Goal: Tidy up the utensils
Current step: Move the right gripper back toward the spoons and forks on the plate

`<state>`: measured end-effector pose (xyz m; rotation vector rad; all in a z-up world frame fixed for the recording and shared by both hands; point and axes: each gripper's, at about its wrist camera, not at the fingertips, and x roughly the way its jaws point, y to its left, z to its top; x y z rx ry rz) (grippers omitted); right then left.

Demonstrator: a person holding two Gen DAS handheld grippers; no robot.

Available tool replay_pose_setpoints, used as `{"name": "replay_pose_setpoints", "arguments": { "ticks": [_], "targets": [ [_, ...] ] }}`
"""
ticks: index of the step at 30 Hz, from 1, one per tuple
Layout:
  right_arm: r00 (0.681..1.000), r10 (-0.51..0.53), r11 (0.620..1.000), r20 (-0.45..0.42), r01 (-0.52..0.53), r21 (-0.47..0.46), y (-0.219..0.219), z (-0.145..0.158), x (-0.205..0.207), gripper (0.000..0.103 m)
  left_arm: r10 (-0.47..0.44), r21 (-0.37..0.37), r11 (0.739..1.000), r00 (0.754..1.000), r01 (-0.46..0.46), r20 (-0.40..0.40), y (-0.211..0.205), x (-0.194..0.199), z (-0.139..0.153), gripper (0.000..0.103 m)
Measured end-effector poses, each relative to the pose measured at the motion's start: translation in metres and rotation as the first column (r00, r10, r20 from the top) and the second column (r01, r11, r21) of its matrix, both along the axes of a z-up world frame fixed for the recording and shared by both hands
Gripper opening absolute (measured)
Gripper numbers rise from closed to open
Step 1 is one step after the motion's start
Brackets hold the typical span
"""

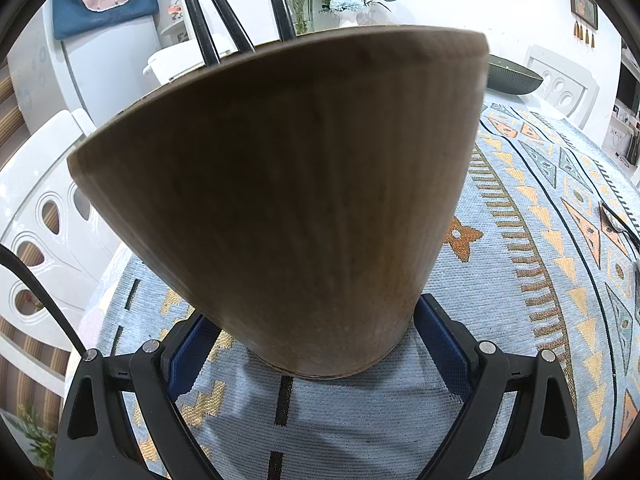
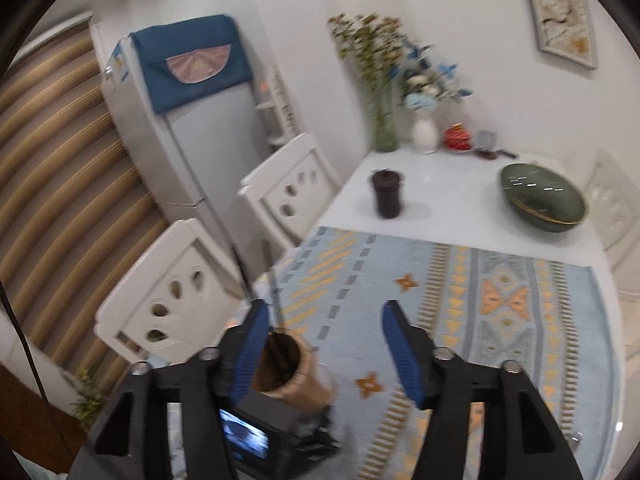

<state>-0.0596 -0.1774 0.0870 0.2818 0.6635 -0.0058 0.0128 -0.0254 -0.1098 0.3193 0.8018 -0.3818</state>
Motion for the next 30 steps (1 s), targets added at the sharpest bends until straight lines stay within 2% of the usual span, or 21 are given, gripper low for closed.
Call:
{"name": "replay_pose_setpoints", "arguments": {
  "ticks": [3, 6, 14, 18, 23, 25, 28, 30],
  "targets": [
    [0.997, -0.056, 0.998, -0.053, 0.056, 0.004, -0.017, -0.025, -0.019, 0.063, 0.000, 0.004, 1.000, 1.000, 0.000, 0.001, -0.001, 0.000, -0.001, 0.095],
    [0.986, -0.107, 0.994, -0.128, 0.111, 0.023, -0.035, -0.068, -0.039, 0.063, 0.001, 0.007, 1.000, 1.000, -0.001, 0.003, -0.003, -0.001, -0.002, 0.095],
    [0.926, -0.271, 0.962, -0.264, 0.250, -0.112, -0.051, -0.172, -0.064, 0.063, 0.003, 0.014, 1.000, 1.000, -0.004, 0.004, -0.010, -0.002, -0.002, 0.095],
    [0.896, -0.324, 0.944, -0.305, 0.285, -0.164, -0.055, -0.212, -0.065, 0.063, 0.005, 0.021, 1.000, 1.000, -0.005, 0.003, -0.014, -0.003, -0.003, 0.095],
    [0.879, -0.357, 0.930, -0.314, 0.306, -0.202, -0.056, -0.237, -0.055, 0.063, 0.006, 0.027, 1.000, 1.000, -0.006, 0.004, -0.020, -0.003, -0.003, 0.095],
    [0.879, -0.377, 0.921, -0.290, 0.322, -0.222, -0.055, -0.240, -0.054, 0.064, 0.008, 0.030, 1.000, 1.000, -0.008, 0.005, -0.021, -0.003, -0.004, 0.095],
    [0.870, -0.400, 0.909, -0.288, 0.337, -0.245, -0.053, -0.243, -0.053, 0.073, 0.009, 0.034, 0.999, 1.000, -0.009, 0.006, -0.023, -0.003, -0.005, 0.095],
    [0.855, -0.424, 0.901, -0.299, 0.365, -0.233, -0.056, -0.244, -0.054, 0.085, 0.009, 0.035, 0.999, 1.000, -0.009, 0.007, -0.023, -0.003, -0.006, 0.095]
  ]
}}
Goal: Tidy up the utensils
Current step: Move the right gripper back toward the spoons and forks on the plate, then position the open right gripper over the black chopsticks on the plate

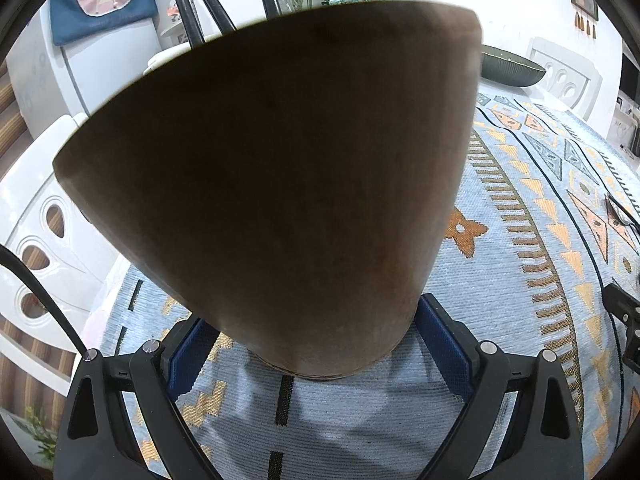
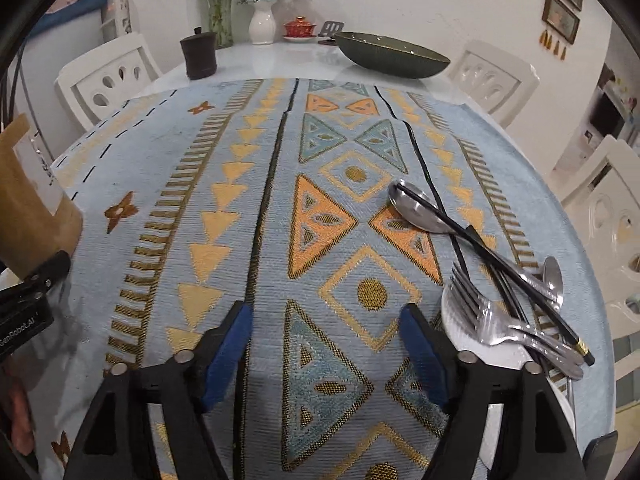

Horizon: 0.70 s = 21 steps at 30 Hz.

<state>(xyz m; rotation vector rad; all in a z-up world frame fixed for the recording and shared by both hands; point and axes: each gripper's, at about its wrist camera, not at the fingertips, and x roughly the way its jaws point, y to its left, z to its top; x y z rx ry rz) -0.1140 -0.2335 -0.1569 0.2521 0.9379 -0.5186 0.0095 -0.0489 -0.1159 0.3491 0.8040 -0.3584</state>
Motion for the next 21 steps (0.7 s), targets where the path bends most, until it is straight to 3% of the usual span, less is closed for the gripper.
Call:
{"name": "replay_pose_setpoints", "arguments": {
  "ticks": [3, 6, 21],
  "targets": [
    [0.998, -0.064, 0.996, 0.008, 0.064, 0.060, -0.009, -0.005, -0.006, 0.103, 0.000, -0.001, 1.000, 1.000, 0.000, 0.000, 0.000, 0.000, 0.000, 0.095],
    [0.999, -0.045, 0.999, 0.028, 0.045, 0.023, -0.003, -0.006, -0.008, 0.103, 0.000, 0.000, 1.000, 1.000, 0.000, 0.000, -0.001, 0.000, 0.000, 0.095],
    [0.998, -0.048, 0.999, 0.046, 0.047, 0.021, -0.002, -0.007, -0.012, 0.103, 0.000, 0.006, 1.000, 1.000, 0.000, -0.006, -0.005, 0.001, -0.001, 0.095]
  ]
}}
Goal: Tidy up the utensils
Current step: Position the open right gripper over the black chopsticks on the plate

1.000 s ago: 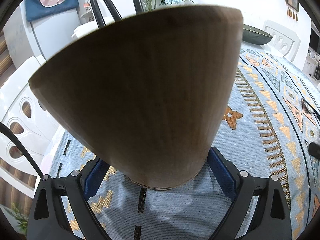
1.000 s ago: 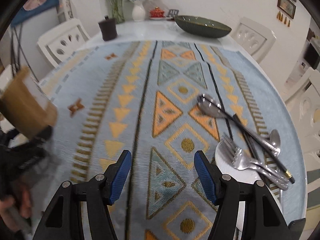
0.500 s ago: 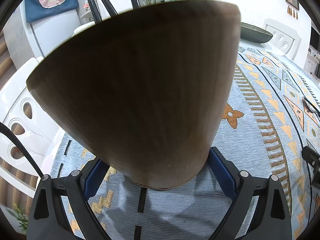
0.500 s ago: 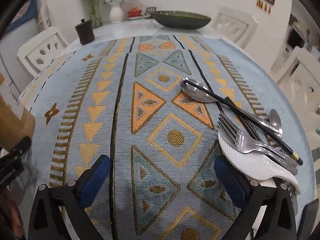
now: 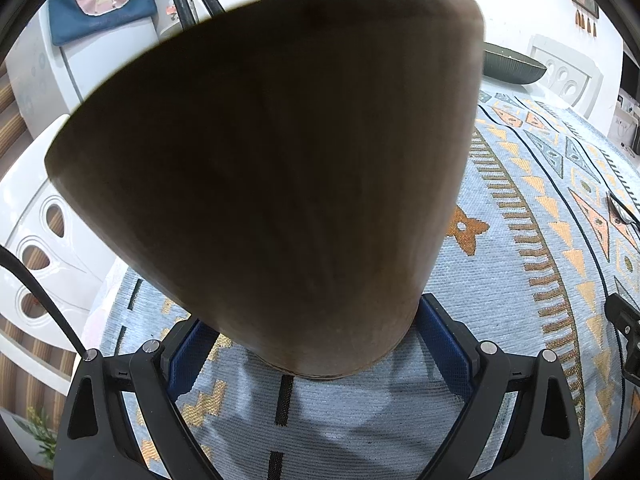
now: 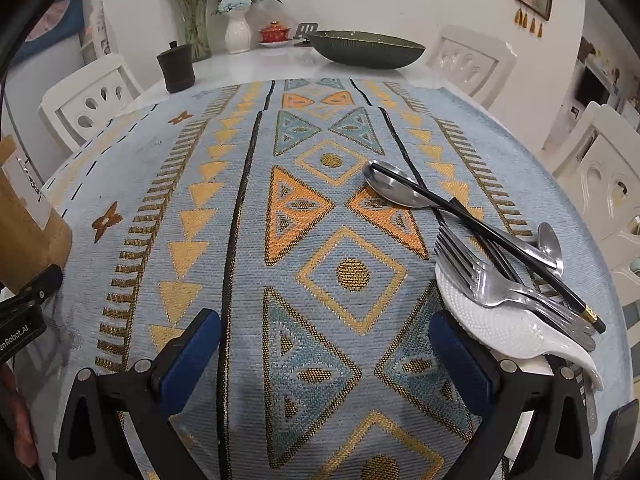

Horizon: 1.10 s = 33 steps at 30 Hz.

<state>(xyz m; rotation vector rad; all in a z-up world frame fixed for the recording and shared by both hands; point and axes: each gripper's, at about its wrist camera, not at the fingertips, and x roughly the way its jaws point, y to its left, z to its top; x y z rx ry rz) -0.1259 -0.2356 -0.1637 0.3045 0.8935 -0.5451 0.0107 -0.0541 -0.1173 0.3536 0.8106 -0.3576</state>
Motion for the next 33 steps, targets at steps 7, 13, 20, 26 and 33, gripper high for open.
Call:
{"name": "replay_pose_setpoints", "arguments": {
  "ticks": [7, 13, 20, 26, 33],
  "targets": [
    [1.000, 0.001, 1.000, 0.000, -0.001, 0.001, -0.0001, -0.0001, -0.0003, 0.103, 0.000, 0.000, 1.000, 1.000, 0.000, 0.000, -0.0002, 0.0008, 0.0000, 0.095],
    [1.000, 0.001, 1.000, 0.000, -0.001, 0.001, -0.0001, 0.0001, -0.0001, 0.103, 0.000, 0.004, 1.000, 1.000, 0.000, 0.004, -0.0008, 0.0002, -0.0004, 0.095],
    [1.000, 0.001, 1.000, 0.000, -0.001, 0.001, -0.0005, 0.0002, -0.0001, 0.103, -0.001, 0.005, 1.000, 1.000, 0.001, 0.006, -0.0006, -0.0006, 0.0003, 0.096],
    [1.000, 0.002, 1.000, -0.001, -0.002, 0.001, -0.0007, 0.0002, -0.0002, 0.103, -0.001, 0.006, 1.000, 1.000, 0.001, 0.007, -0.0002, -0.0014, 0.0008, 0.096],
    [1.000, 0.002, 1.000, -0.001, -0.002, 0.001, -0.0006, 0.0000, -0.0002, 0.103, -0.002, 0.007, 1.000, 1.000, 0.002, 0.006, -0.0004, -0.0015, 0.0007, 0.096]
  ]
}}
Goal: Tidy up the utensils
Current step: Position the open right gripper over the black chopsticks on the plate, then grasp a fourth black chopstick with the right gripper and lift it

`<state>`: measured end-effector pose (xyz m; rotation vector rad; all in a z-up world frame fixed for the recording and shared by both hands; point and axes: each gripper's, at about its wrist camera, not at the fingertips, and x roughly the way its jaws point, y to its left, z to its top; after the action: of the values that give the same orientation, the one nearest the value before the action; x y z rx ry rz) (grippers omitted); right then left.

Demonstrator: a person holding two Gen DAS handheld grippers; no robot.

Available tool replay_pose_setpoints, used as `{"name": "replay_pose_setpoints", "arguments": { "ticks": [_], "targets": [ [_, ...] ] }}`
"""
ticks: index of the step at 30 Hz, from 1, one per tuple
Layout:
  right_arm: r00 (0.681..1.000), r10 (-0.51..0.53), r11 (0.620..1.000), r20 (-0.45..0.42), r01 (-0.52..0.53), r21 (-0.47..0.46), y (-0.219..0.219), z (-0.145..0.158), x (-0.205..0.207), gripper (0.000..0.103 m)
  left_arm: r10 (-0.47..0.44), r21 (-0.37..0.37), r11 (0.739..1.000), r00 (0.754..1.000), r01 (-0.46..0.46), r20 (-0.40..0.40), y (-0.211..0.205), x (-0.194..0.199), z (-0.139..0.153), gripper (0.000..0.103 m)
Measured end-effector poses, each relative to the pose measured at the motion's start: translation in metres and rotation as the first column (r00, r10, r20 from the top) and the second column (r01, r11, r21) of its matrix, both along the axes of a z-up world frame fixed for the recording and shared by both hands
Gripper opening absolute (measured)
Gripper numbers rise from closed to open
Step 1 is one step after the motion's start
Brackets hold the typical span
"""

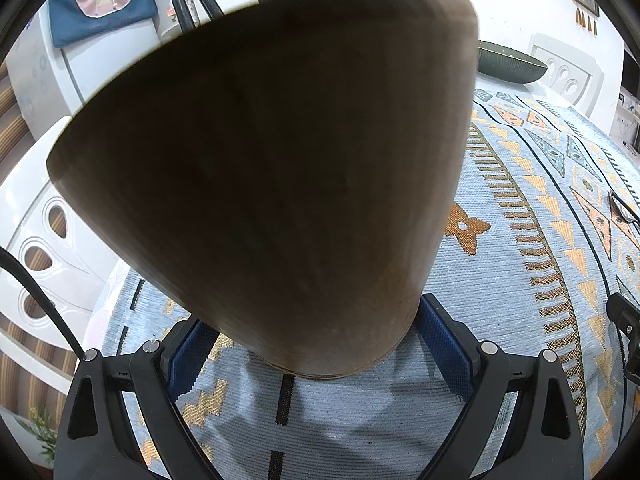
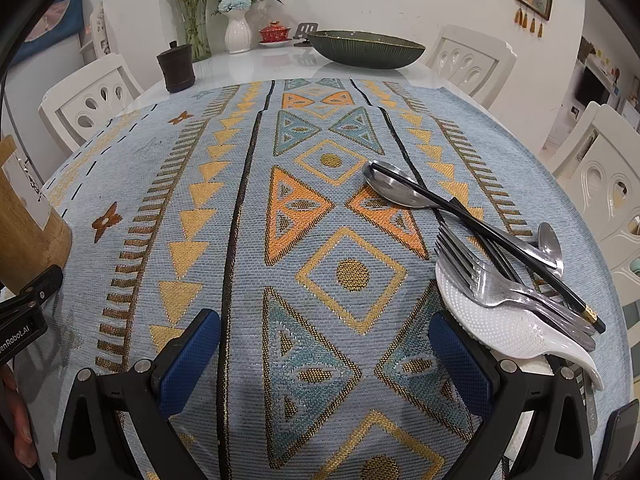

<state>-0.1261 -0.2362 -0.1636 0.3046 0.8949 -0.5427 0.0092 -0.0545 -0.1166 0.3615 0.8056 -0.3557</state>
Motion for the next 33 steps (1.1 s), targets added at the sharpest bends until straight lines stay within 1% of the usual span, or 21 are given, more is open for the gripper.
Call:
{"name": "replay_pose_setpoints", "arguments": {
  "ticks": [5, 20, 22, 25, 29, 31, 32, 33],
  "targets": [
    [1.000, 0.000, 1.000, 0.000, 0.000, 0.000, 0.000, 0.000, 0.000, 0.103, 0.000, -0.008, 1.000, 1.000, 0.000, -0.005, 0.002, 0.001, 0.000, 0.096],
    [1.000, -0.001, 1.000, -0.002, 0.001, 0.001, 0.000, 0.000, 0.000, 0.103, -0.001, 0.007, 1.000, 1.000, 0.001, 0.005, 0.002, 0.000, 0.000, 0.096],
    [1.000, -0.005, 1.000, -0.014, 0.005, 0.027, -0.002, 0.001, 0.000, 0.103, -0.001, 0.012, 1.000, 1.000, 0.001, 0.008, 0.001, -0.001, 0.000, 0.096],
    [0.996, 0.018, 0.996, -0.082, -0.010, 0.094, -0.002, 0.002, -0.001, 0.103, -0.001, 0.013, 1.000, 1.000, 0.000, 0.008, 0.000, -0.001, 0.000, 0.096],
    [0.984, 0.087, 0.985, -0.155, -0.062, 0.159, 0.006, 0.006, -0.009, 0.103, -0.001, 0.013, 1.000, 1.000, 0.001, 0.007, -0.001, -0.001, 0.000, 0.096],
    [0.983, 0.105, 0.981, -0.153, -0.077, 0.179, 0.007, 0.014, -0.015, 0.103, -0.001, 0.013, 1.000, 1.000, 0.001, 0.008, -0.001, -0.001, 0.000, 0.096],
    [0.983, 0.112, 0.980, -0.144, -0.086, 0.177, 0.007, 0.019, -0.019, 0.103, -0.001, 0.014, 1.000, 1.000, 0.001, 0.009, -0.001, -0.001, 0.000, 0.096],
    [0.985, 0.120, 0.982, -0.124, -0.100, 0.159, 0.005, 0.032, -0.025, 0.103, -0.001, 0.014, 1.000, 1.000, 0.001, 0.008, -0.001, -0.001, -0.001, 0.096]
  ]
}}
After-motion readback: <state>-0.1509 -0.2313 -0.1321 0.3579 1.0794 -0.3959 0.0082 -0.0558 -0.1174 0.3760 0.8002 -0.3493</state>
